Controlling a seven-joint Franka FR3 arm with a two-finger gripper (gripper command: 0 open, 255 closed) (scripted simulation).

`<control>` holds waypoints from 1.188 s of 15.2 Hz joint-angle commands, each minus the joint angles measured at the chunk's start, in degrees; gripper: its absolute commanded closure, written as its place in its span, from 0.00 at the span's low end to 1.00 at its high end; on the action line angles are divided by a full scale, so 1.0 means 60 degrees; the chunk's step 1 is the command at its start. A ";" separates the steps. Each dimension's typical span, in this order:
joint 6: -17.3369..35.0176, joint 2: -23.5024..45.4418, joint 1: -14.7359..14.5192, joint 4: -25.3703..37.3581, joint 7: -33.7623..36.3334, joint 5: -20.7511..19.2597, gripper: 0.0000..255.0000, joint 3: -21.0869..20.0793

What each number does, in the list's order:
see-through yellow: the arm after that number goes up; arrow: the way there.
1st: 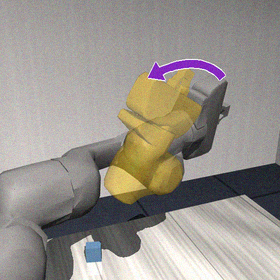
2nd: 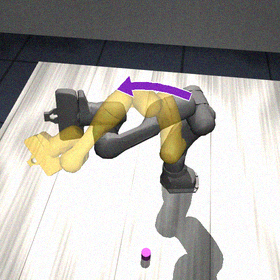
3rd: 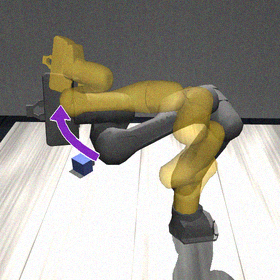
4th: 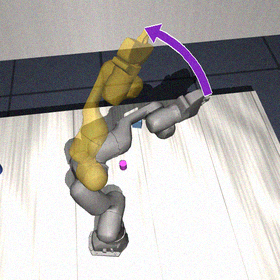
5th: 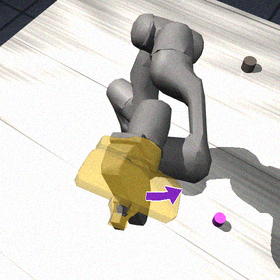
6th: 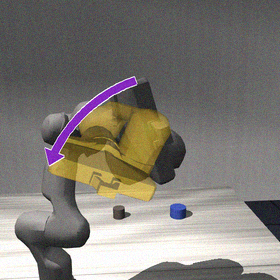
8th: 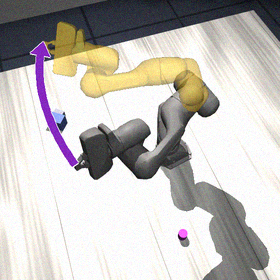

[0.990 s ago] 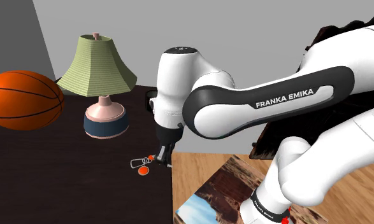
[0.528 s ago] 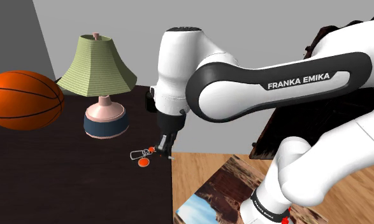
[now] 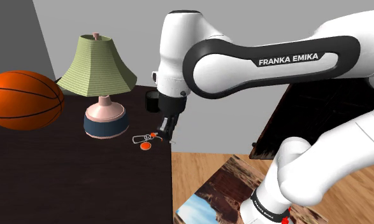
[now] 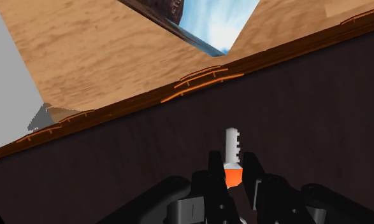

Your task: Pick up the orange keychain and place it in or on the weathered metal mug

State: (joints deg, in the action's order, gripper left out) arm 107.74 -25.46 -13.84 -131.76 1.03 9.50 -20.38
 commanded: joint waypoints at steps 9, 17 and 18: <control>0.0144 0.1737 0.1028 0.1435 -0.1749 -0.0910 1.00 0.1214; -0.0023 0.3539 0.1715 0.3345 -0.2983 -0.1391 1.00 0.1986; -0.0069 0.3789 0.1794 0.3637 -0.3128 -0.1433 1.00 0.2068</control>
State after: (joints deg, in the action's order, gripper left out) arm 107.06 -3.83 -3.59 -110.76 -16.69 1.12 -8.54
